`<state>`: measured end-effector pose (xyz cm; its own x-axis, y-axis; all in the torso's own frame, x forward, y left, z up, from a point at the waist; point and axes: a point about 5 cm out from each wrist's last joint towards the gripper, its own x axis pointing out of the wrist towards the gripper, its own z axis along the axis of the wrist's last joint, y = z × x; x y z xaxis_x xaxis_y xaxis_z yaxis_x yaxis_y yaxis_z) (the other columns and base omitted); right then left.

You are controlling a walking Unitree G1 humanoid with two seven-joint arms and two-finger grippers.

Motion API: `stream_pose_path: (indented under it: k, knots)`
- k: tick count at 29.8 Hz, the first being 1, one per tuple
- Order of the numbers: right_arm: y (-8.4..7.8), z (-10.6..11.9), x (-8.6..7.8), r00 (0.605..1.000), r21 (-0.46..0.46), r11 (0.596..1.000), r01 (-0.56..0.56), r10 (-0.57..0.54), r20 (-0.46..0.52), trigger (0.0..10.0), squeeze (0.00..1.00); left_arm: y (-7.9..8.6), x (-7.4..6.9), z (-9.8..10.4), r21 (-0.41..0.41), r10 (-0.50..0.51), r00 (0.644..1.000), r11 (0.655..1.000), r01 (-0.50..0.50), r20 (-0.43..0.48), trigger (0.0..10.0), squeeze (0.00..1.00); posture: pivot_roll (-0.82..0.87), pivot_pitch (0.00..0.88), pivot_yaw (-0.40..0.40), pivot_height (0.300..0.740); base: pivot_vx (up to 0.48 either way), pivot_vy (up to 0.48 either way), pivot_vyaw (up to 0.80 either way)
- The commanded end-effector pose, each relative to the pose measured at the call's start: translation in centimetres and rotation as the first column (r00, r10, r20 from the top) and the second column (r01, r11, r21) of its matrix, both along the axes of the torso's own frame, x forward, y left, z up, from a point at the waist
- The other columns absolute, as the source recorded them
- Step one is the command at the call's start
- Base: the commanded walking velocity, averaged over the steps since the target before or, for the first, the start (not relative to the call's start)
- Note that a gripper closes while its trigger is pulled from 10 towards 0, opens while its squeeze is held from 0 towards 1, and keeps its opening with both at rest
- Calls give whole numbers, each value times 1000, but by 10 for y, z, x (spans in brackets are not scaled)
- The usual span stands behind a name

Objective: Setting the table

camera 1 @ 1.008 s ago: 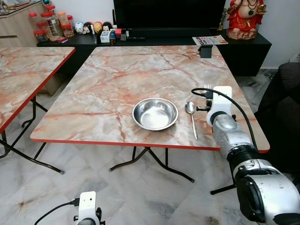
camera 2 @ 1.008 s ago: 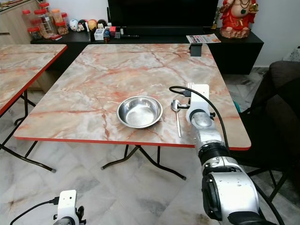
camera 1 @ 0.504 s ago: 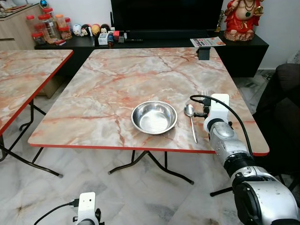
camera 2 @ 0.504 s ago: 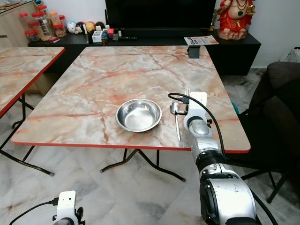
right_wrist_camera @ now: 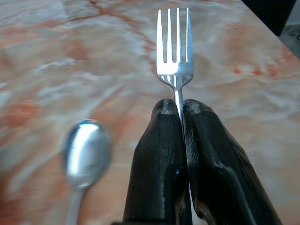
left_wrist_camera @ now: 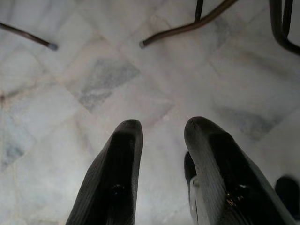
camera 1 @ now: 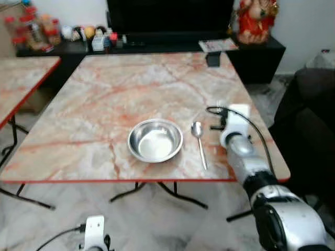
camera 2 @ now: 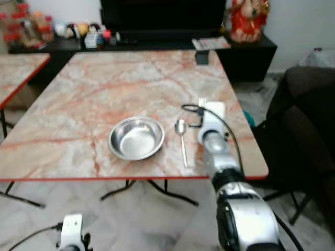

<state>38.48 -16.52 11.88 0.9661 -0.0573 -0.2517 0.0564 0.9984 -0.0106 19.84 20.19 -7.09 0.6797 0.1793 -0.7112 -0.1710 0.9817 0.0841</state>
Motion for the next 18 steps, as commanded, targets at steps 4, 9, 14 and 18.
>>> stream_pose_path:
  k: [4,9,14,18]
  knots:
    - [1,-5,-3,1000,-6,1000,-7,7,-11,10000,0,-3,-7,-5,-4,1,1000,1000,-1,-27,10000,0,-70,0,35,740,0,0,0]
    - [7,-15,-9,999,2,1000,-31,31,-36,10000,0,-2,-9,-6,-5,2,999,1000,-2,-32,10000,0,-70,0,37,740,0,0,0]
    - [6,-24,-13,997,1,1000,-25,25,-71,10000,0,-2,-10,-6,-6,1,999,1000,-1,-35,10000,0,-71,0,39,740,0,0,0]
    - [2,-24,-13,997,-6,1000,-7,7,-77,10000,0,-2,-9,-5,-12,-1,1000,1000,0,-31,10000,0,-69,0,41,740,0,0,0]
